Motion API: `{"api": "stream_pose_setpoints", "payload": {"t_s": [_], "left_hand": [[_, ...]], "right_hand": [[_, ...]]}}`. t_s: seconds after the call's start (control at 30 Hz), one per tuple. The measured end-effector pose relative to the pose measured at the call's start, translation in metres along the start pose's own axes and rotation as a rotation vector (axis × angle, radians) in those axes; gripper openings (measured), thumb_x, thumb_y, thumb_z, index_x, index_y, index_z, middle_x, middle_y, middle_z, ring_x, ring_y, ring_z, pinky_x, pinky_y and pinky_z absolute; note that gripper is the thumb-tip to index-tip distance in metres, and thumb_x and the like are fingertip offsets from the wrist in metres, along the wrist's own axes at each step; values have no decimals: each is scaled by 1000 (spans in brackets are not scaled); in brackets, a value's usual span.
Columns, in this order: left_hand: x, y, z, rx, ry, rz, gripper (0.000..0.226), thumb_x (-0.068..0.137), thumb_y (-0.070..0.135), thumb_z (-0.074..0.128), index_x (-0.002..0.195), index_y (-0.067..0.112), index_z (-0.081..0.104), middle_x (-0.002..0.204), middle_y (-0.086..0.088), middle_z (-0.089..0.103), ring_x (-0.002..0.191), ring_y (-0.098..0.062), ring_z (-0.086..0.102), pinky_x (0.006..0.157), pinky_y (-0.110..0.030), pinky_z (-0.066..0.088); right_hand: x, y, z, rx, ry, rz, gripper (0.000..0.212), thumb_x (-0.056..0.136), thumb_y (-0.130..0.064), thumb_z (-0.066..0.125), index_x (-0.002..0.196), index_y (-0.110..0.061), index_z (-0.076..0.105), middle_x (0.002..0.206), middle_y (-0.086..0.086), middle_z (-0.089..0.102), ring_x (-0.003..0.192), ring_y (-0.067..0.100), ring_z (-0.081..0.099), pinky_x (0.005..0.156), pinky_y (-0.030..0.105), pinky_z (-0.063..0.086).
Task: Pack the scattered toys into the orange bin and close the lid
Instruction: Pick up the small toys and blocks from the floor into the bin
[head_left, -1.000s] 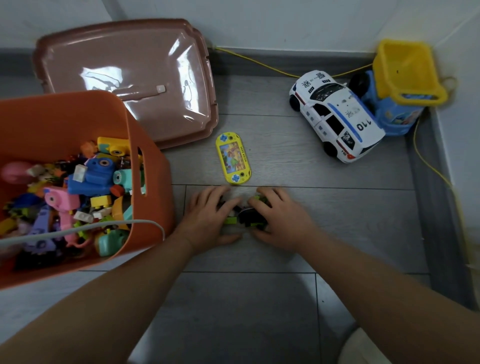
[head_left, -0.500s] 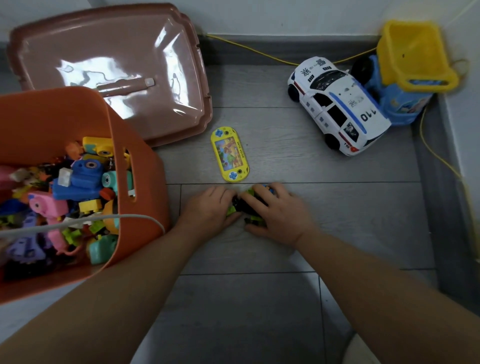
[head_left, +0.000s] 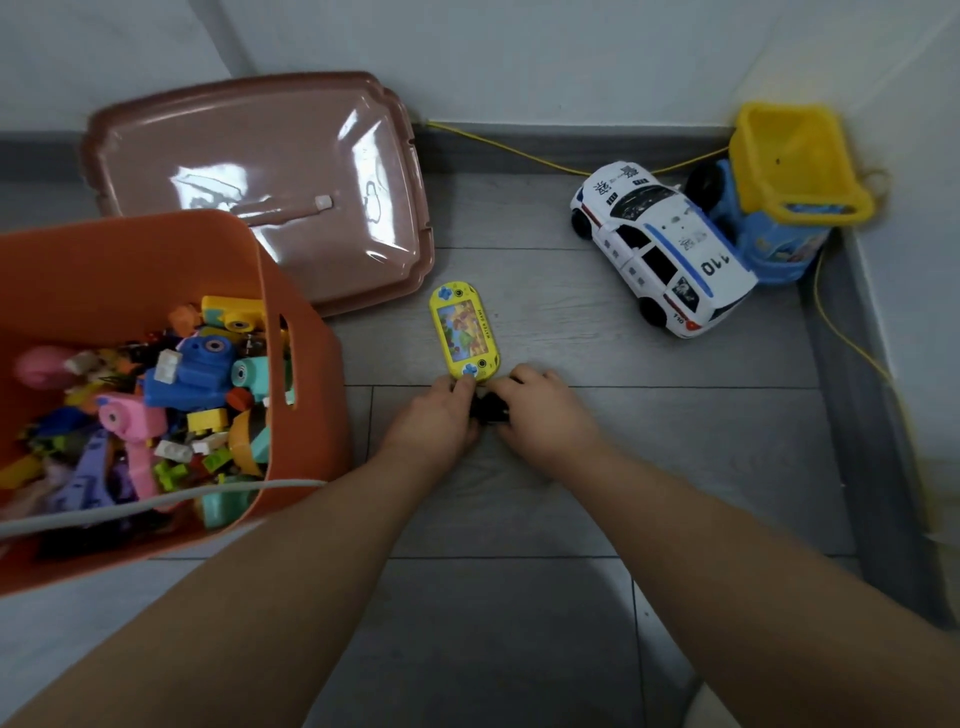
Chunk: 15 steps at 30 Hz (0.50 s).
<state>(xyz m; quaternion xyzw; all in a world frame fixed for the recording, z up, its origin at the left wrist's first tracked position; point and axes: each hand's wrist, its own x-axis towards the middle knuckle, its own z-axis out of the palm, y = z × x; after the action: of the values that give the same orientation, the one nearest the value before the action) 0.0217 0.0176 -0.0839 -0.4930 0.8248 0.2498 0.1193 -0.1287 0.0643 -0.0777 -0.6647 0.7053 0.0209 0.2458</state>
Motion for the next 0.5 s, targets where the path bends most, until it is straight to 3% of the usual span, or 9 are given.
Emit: {"api": "stream_pose_setpoints", "payload": {"t_s": [0.23, 0.37, 0.5], "left_hand": [[-15, -6, -25, -248, 17, -114, 24, 91, 19, 55, 114, 13, 51, 115, -16, 58, 106, -35, 57, 88, -40, 48], [-23, -4, -60, -289, 80, -116, 24, 91, 20, 58, 112, 10, 54, 110, -17, 62, 102, -34, 60, 80, -34, 45], [-35, 9, -99, -376, 158, -141, 22, 93, 28, 57, 108, 12, 54, 103, -16, 67, 96, -35, 63, 76, -36, 47]], "right_hand": [[-26, 17, -23, 264, 106, 153, 40, 82, -18, 71, 122, -16, 67, 116, 8, 59, 105, 28, 59, 89, 36, 50], [-33, 22, -55, 334, 184, 217, 30, 82, -19, 68, 111, -14, 70, 103, 10, 63, 92, 30, 62, 76, 36, 51], [-34, 5, -93, 408, 219, 171, 22, 82, -18, 66, 103, -20, 71, 87, 4, 65, 72, 16, 58, 56, 21, 39]]}}
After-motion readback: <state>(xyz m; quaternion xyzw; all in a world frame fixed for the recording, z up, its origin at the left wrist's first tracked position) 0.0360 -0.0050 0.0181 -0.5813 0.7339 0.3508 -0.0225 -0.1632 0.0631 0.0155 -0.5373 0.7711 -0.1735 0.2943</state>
